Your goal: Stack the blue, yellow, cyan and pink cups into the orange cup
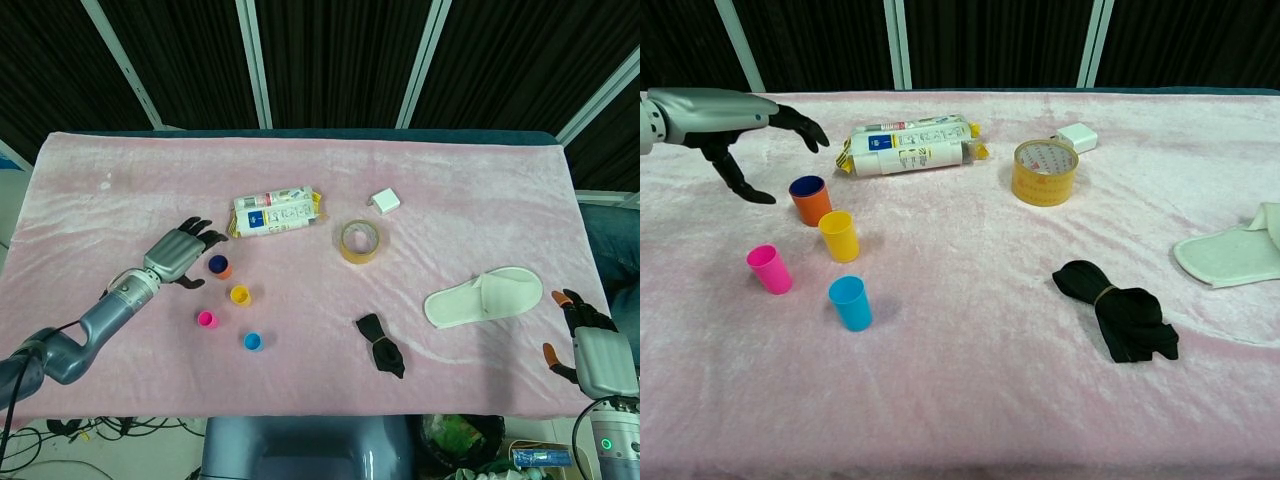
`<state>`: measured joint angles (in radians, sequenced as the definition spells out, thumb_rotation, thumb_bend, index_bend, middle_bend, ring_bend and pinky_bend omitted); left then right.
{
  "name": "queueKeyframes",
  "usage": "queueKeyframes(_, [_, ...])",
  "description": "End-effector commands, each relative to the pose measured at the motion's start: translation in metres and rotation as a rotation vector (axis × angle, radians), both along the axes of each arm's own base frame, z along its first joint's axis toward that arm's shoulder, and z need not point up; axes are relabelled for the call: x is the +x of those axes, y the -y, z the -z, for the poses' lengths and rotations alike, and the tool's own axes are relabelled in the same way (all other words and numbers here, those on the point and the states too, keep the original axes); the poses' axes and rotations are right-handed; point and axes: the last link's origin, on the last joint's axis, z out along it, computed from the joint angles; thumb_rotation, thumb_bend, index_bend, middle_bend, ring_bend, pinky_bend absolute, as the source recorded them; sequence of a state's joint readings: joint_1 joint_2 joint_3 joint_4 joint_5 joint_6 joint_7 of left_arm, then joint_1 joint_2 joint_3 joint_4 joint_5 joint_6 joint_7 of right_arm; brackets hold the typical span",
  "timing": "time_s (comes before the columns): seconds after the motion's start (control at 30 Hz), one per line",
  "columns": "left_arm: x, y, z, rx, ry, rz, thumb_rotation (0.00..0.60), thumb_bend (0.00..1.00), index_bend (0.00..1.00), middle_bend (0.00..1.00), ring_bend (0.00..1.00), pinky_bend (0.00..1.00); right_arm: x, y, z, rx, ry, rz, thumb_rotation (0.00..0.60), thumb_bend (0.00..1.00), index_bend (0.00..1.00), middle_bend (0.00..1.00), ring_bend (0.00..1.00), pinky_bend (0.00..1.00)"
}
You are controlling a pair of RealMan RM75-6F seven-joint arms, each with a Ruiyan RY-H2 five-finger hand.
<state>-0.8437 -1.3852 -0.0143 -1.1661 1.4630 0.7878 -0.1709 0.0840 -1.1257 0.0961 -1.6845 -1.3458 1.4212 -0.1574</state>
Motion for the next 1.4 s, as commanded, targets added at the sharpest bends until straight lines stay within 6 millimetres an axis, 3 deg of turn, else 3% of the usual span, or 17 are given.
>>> queueKeyframes(0.03, [0.003,0.015,-0.023,0.049,0.036,0.052,0.600,0.22,0.15,0.18,0.00,0.00,0.000,0.000,0.000,0.001,-0.001,0.000,0.600,0.30,0.17,0.10,0.18,0.24])
queueKeyframes(0.27, [0.006,0.042,-0.036,0.062,0.049,0.122,0.600,0.22,0.18,0.21,0.00,0.00,0.001,-0.001,0.001,0.001,-0.003,-0.001,0.600,0.30,0.17,0.10,0.18,0.24])
queueKeyframes(0.43, [0.010,0.050,-0.029,0.021,0.056,0.133,0.600,0.22,0.19,0.24,0.00,0.00,0.001,-0.001,0.001,0.002,-0.005,-0.002,0.600,0.30,0.17,0.10,0.18,0.24])
queueKeyframes(0.47, [0.012,0.053,-0.019,-0.017,0.044,0.140,0.600,0.22,0.19,0.25,0.00,0.00,0.001,-0.002,0.001,0.001,-0.005,-0.002,0.600,0.30,0.17,0.10,0.18,0.24])
queueKeyframes(0.9, [0.026,0.046,0.020,-0.077,0.019,0.165,0.600,0.22,0.21,0.26,0.00,0.00,0.000,-0.001,-0.001,-0.001,-0.002,0.001,0.600,0.30,0.17,0.10,0.18,0.24])
queueKeyframes(1.4, [0.024,0.036,0.047,-0.099,-0.022,0.151,0.600,0.31,0.33,0.40,0.00,0.00,0.000,0.000,-0.001,-0.001,0.001,0.002,0.600,0.30,0.17,0.10,0.18,0.24])
